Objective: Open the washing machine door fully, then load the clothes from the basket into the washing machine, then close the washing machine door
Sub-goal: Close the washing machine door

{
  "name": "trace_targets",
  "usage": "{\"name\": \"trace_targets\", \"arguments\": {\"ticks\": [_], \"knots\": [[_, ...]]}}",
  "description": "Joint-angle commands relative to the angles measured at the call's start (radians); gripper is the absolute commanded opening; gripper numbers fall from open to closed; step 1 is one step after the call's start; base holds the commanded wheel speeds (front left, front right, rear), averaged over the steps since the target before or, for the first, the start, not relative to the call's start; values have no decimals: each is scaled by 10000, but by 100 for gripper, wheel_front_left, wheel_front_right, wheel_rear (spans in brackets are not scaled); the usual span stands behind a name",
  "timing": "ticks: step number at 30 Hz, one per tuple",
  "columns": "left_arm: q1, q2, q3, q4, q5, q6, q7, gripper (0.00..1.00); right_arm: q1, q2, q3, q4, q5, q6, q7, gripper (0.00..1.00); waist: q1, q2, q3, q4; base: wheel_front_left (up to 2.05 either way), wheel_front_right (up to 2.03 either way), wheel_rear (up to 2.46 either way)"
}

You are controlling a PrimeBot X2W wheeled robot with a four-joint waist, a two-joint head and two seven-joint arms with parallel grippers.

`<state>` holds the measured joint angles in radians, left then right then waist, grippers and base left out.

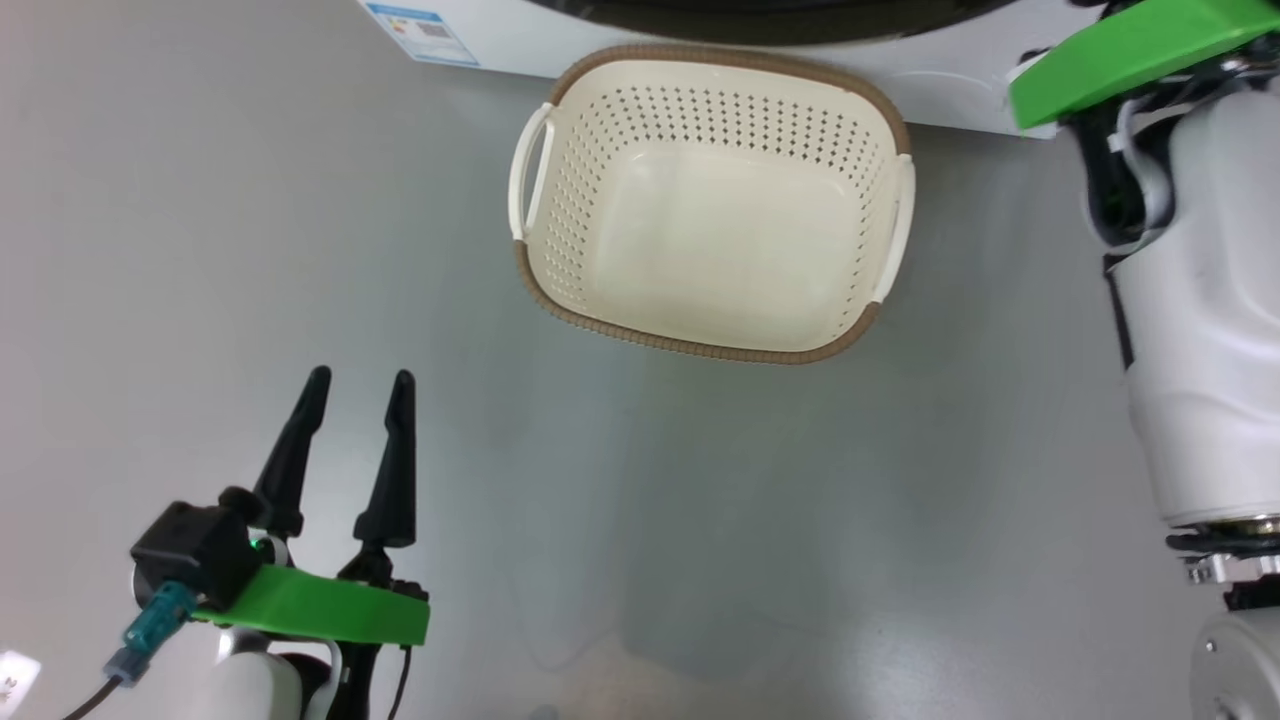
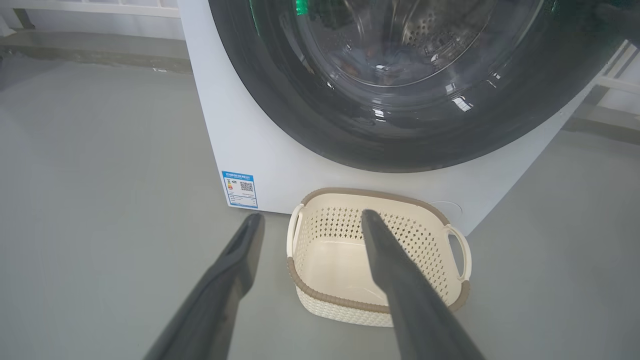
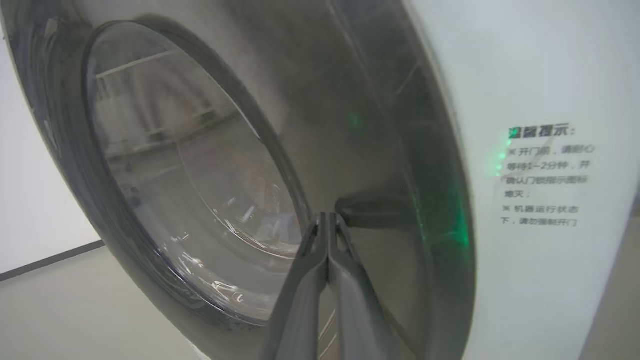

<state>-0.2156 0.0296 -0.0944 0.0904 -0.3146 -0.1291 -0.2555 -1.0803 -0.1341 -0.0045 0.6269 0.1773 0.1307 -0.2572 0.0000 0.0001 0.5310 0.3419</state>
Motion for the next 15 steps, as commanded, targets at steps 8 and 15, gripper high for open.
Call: {"name": "trace_targets", "arguments": {"ticks": [8, 15], "knots": [[-320, 206, -50, -162, 158, -15, -63, 100, -565, 68, -609, 254, -227, 0, -45, 0, 0, -1, 160, 276, 0, 0, 0], [-365, 206, 63, -150, 108, -15, -63, 100, -577, 113, -351, 263, -314, 0, -45, 0, 0, -1, 71, 103, 0, 0, 0]]}}
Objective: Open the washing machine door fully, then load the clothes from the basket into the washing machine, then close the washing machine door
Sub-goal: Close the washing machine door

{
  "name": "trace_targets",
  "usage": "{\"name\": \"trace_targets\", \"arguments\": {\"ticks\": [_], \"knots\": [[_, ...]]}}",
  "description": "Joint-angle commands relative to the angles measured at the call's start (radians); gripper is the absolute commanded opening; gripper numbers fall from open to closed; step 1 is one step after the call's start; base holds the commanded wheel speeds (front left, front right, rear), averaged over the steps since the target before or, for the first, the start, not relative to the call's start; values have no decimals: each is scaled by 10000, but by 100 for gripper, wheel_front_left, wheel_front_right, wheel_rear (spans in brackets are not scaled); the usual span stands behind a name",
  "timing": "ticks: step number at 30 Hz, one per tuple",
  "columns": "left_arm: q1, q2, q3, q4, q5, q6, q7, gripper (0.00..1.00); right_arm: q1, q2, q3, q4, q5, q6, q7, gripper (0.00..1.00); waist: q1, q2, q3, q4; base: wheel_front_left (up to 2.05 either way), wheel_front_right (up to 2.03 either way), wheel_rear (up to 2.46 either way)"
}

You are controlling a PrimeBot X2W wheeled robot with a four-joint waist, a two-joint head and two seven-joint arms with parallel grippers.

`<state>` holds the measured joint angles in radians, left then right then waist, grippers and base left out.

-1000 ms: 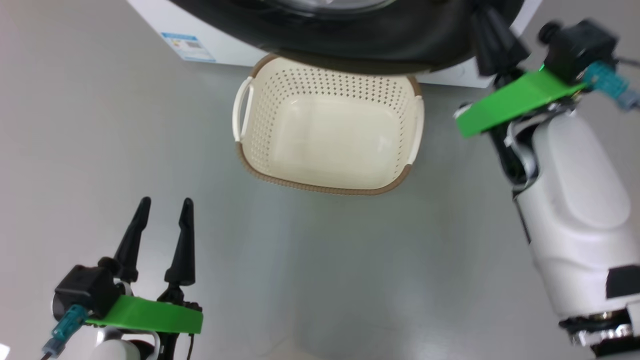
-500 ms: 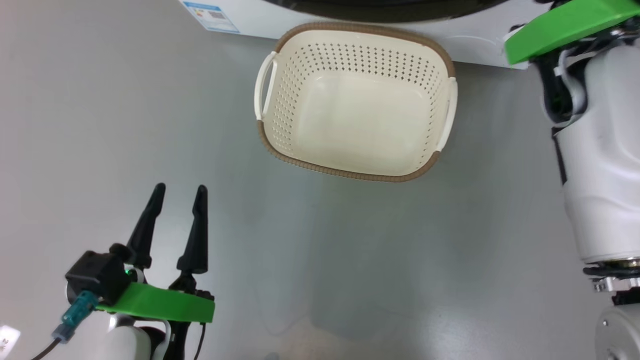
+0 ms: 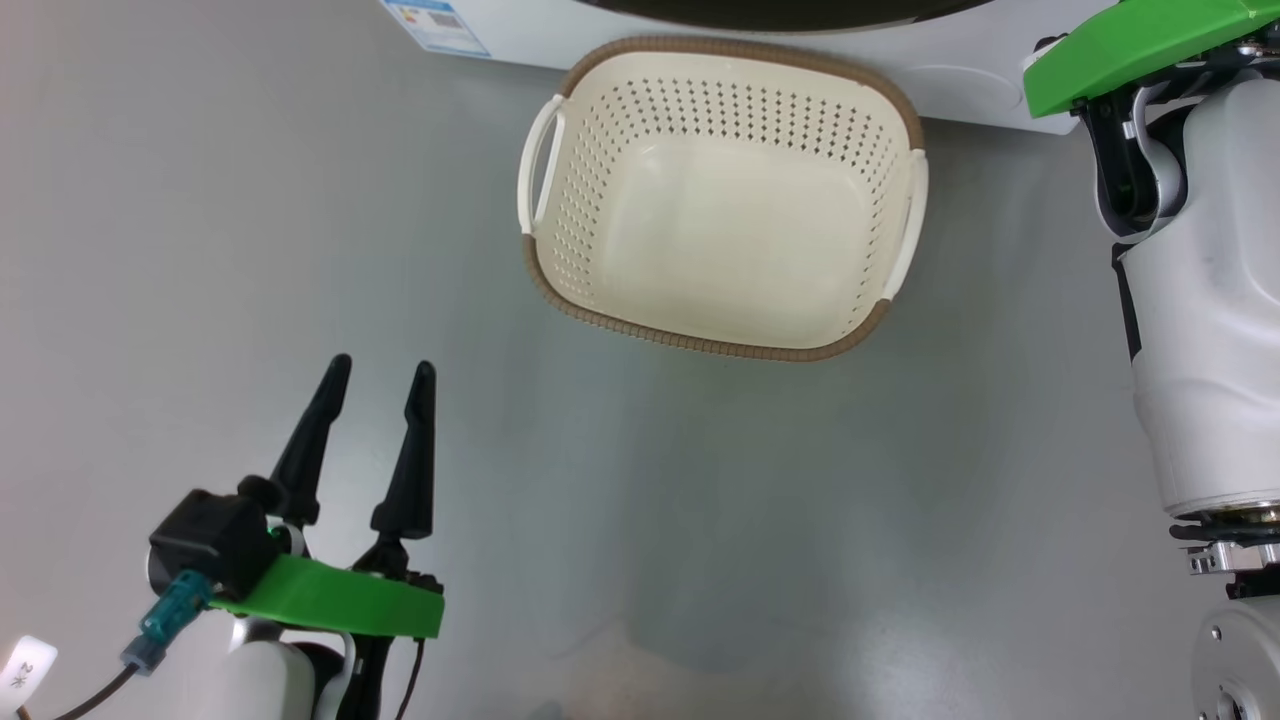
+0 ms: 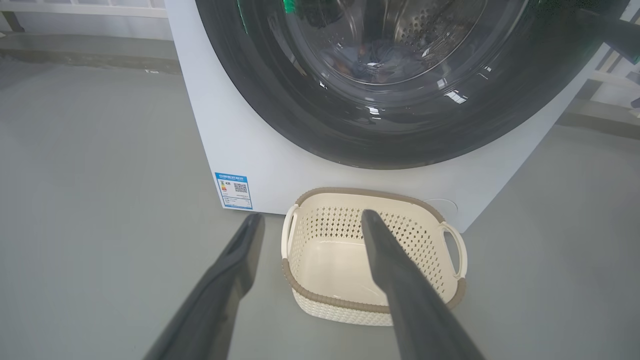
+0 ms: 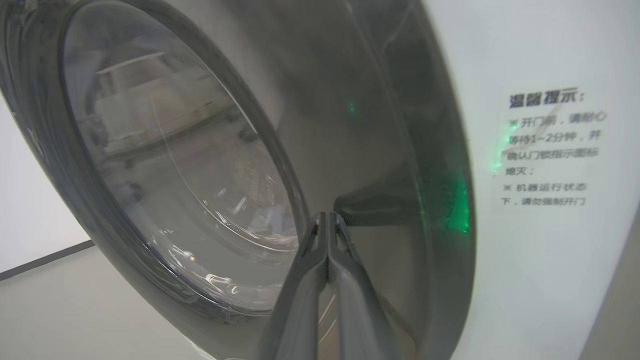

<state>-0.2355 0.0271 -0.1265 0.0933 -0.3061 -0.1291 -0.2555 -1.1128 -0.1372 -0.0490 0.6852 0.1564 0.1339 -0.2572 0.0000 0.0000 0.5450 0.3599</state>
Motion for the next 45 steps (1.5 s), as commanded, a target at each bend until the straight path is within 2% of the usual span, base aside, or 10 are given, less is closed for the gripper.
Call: {"name": "trace_targets", "arguments": {"ticks": [1, 9, 21, 31, 38, 41, 43, 45], "knots": [[-169, 231, 405, -183, 26, -15, -63, 100, -164, 161, 190, -381, -76, -32, -45, 0, 0, 0, -125, -128, 0, 0, 0], [-106, 231, 639, -227, 209, -15, -63, 100, 1238, 131, 1141, -1065, 775, -32, -45, 0, 0, 0, -743, -651, 0, 0, 0], [397, 352, 1007, -432, 564, -15, -63, 100, 4443, -238, 2120, -2968, 1975, -32, -45, 0, 0, 0, -2127, -1686, 0, 0, 0], [988, 579, 1381, -677, 704, -15, -63, 100, 6498, -559, 2188, -4051, 2058, -32, -45, 0, 0, 0, -3003, -2502, 0, 0, 0], [1600, 627, 1652, -729, 829, -15, -63, 100, 7729, -384, 2002, -4529, 1867, -32, -45, 0, 0, 0, -3744, -3120, 0, 0, 0], [1816, 587, 1820, -812, 763, -15, -63, 100, 8192, -201, 1857, -4711, 1781, -32, -45, 35, 0, 0, -4038, -3346, 0, 0, 0], [1971, 568, 1842, -844, 697, -15, -63, 100, 8458, -105, 1779, -4835, 1649, -32, -45, 49, 0, 0, -4201, -3474, 0, 0, 0], [2105, 550, 1867, -857, 680, -15, -63, 100, 8657, 12, 1700, -4958, 1620, -32, -45, 85, 0, 0, -4334, -3603, 0, 0, 0]]}}
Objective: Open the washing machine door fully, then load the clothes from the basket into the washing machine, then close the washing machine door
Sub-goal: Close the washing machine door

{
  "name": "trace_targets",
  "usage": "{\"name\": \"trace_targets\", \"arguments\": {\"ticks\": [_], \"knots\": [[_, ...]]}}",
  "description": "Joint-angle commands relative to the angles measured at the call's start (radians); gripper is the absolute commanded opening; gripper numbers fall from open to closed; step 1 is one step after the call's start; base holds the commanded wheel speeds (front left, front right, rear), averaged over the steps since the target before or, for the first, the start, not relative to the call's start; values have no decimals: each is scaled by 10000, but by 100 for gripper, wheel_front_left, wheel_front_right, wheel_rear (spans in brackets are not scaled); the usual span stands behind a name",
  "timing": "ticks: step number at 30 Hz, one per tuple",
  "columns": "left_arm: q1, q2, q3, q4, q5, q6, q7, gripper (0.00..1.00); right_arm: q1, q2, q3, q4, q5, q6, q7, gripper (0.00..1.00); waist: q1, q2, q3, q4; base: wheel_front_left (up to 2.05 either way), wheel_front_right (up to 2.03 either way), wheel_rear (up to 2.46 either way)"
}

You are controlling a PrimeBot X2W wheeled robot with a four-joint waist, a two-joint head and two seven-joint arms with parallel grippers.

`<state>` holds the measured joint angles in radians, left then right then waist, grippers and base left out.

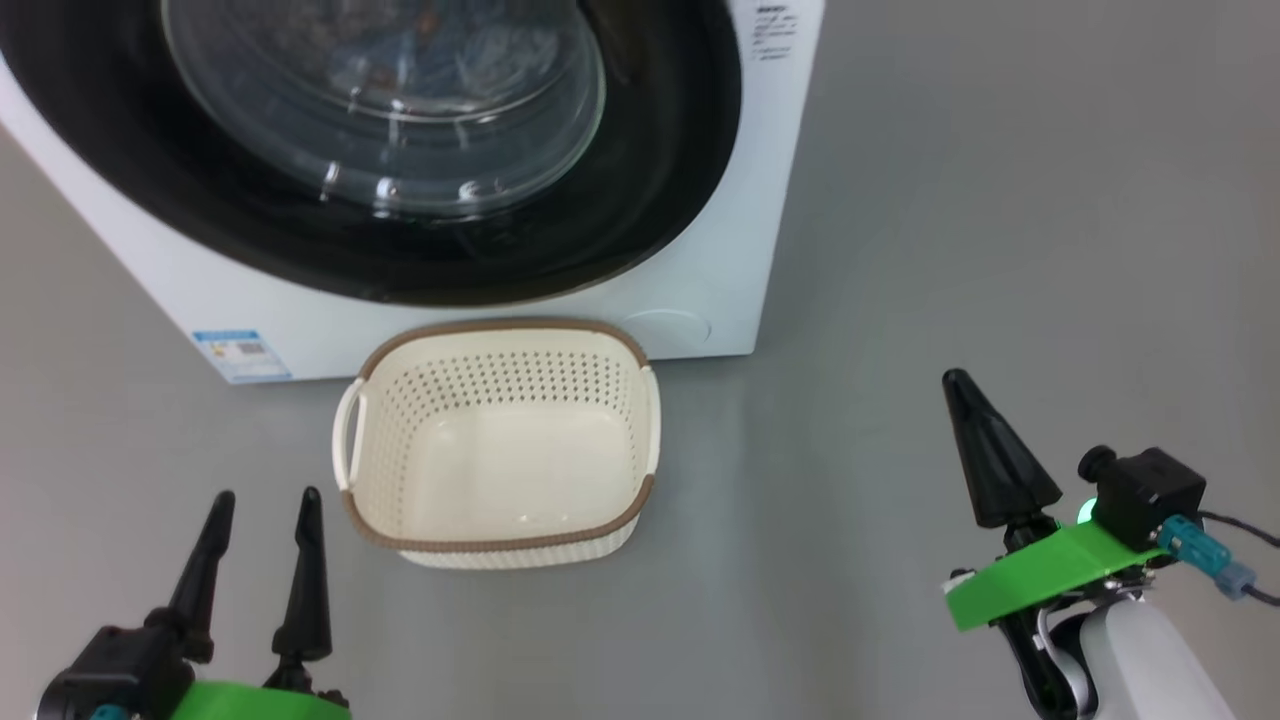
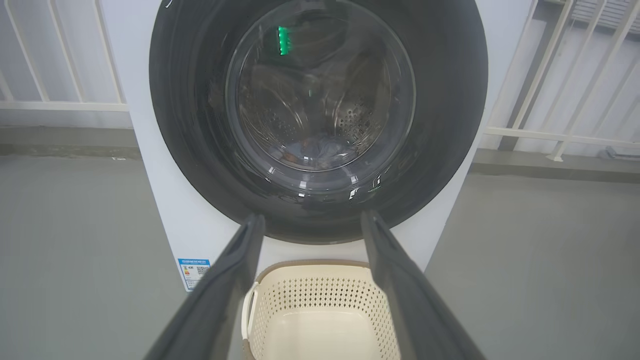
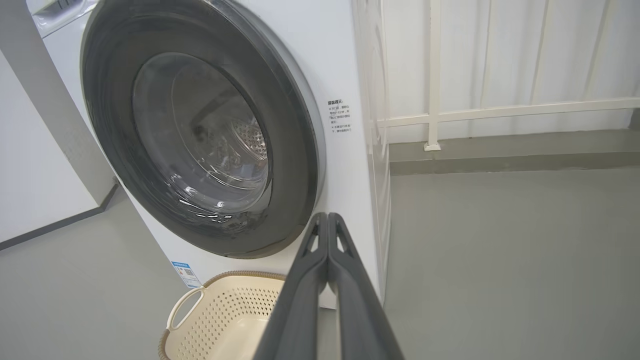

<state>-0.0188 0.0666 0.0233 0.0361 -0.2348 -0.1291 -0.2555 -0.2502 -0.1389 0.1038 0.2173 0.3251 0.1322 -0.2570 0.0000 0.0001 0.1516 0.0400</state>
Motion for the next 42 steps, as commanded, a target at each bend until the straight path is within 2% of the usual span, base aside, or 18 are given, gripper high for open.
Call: {"name": "trace_targets", "arguments": {"ticks": [1, 23, 42], "knots": [[-7, 147, 401, -313, -12, -15, -63, 100, 116, 8, 151, -292, -188, -15, -47, 98, 0, -1, -441, -462, 0, 0, 0], [751, -75, 867, -151, 551, -15, -63, 100, 1562, 259, -604, -760, -882, -15, -47, 100, 0, -1, -1119, -676, 0, 0, 0], [1071, -148, 880, -83, 684, -15, -63, 100, 1845, 435, -749, -824, -1172, -15, -47, 100, 0, -1, -1314, -645, 0, 0, 0]]}}
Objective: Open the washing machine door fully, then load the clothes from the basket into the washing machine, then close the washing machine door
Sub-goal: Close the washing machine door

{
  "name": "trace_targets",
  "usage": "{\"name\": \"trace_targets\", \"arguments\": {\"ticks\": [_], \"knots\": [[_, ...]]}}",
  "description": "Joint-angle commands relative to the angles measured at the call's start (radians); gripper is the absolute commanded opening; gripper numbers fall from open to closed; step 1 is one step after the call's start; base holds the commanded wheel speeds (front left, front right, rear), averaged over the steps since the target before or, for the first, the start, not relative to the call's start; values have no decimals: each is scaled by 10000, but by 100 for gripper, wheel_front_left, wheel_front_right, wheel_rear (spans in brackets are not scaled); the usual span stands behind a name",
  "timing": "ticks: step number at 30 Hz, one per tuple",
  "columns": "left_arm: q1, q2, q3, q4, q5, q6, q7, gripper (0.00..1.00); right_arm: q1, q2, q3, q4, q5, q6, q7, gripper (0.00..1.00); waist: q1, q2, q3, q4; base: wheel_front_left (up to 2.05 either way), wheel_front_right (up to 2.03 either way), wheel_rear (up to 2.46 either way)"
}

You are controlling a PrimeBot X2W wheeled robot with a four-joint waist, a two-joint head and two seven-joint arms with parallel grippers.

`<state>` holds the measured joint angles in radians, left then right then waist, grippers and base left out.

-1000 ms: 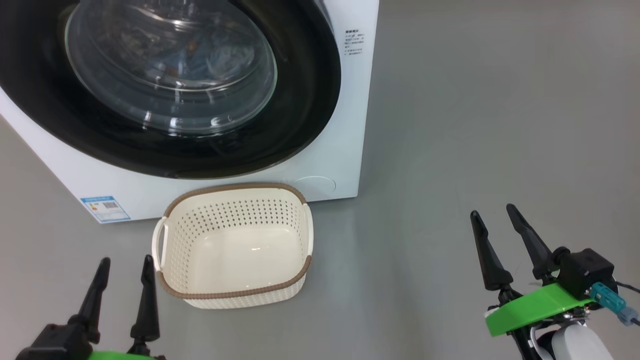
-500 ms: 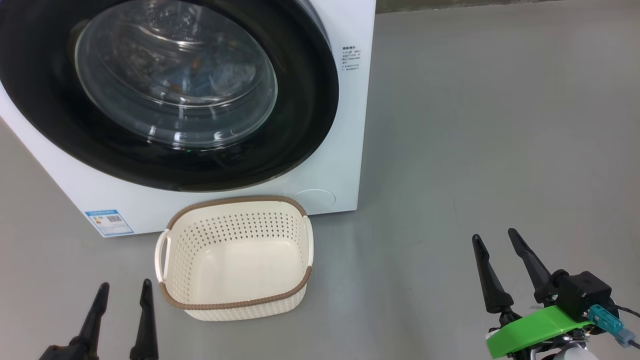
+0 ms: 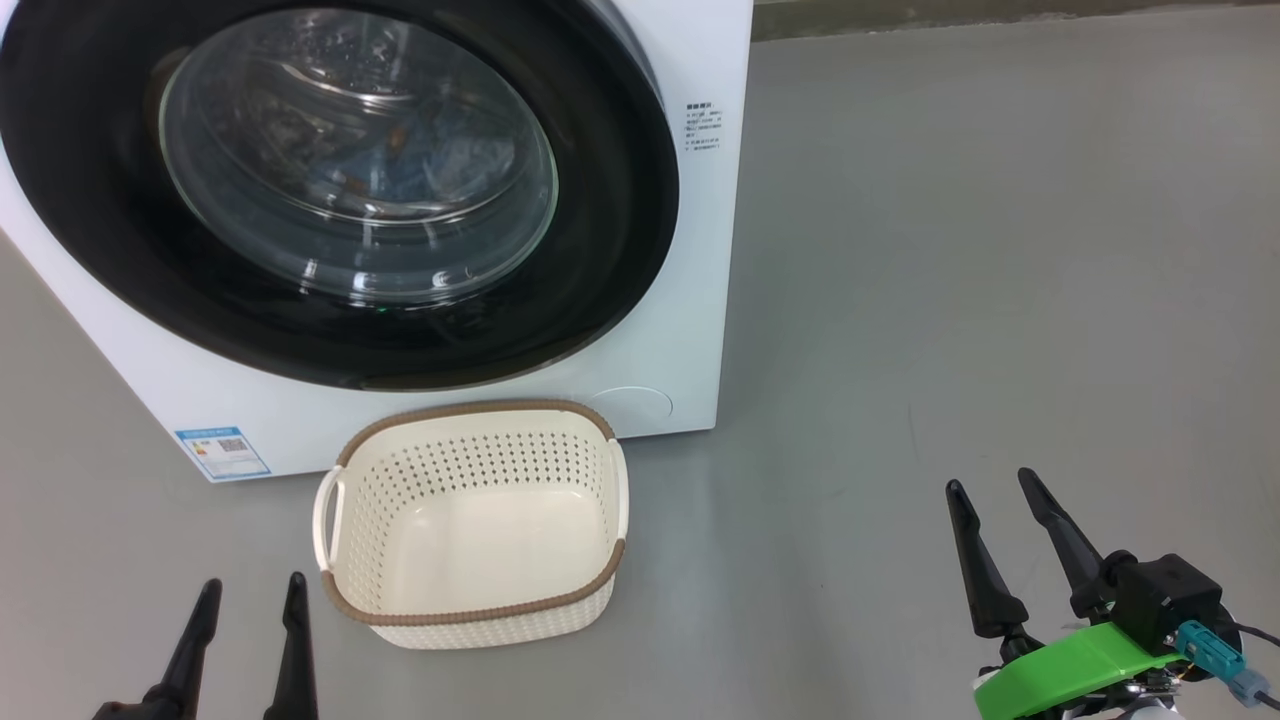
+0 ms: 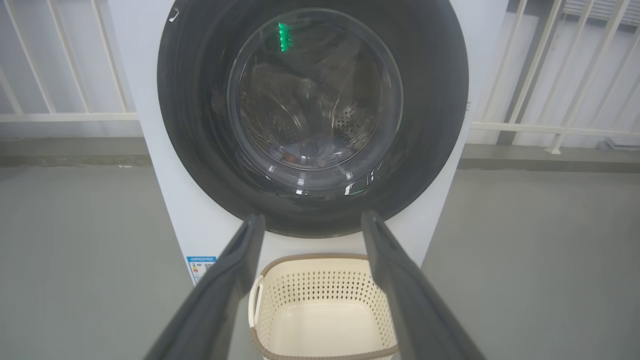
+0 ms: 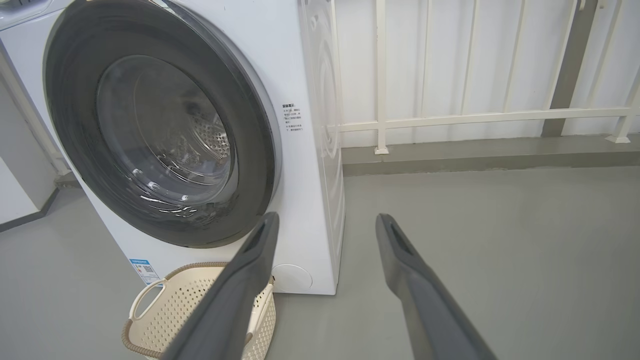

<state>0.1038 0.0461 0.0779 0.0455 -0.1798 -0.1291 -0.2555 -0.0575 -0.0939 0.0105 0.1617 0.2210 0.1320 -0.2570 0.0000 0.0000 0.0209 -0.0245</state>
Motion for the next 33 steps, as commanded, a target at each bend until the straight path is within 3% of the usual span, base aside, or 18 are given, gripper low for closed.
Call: {"name": "trace_targets", "arguments": {"ticks": [1, 33], "knots": [[-144, 56, 336, -170, 141, -15, -63, 100, -84, -26, 175, -262, -140, -13, -47, 100, 0, 0, -19, -2, 0, 0, 0], [-122, 42, 314, -172, 68, 145, -63, 100, -87, -54, 202, -146, -216, -13, -47, 100, 0, 0, 98, 180, 0, 0, 0]]}}
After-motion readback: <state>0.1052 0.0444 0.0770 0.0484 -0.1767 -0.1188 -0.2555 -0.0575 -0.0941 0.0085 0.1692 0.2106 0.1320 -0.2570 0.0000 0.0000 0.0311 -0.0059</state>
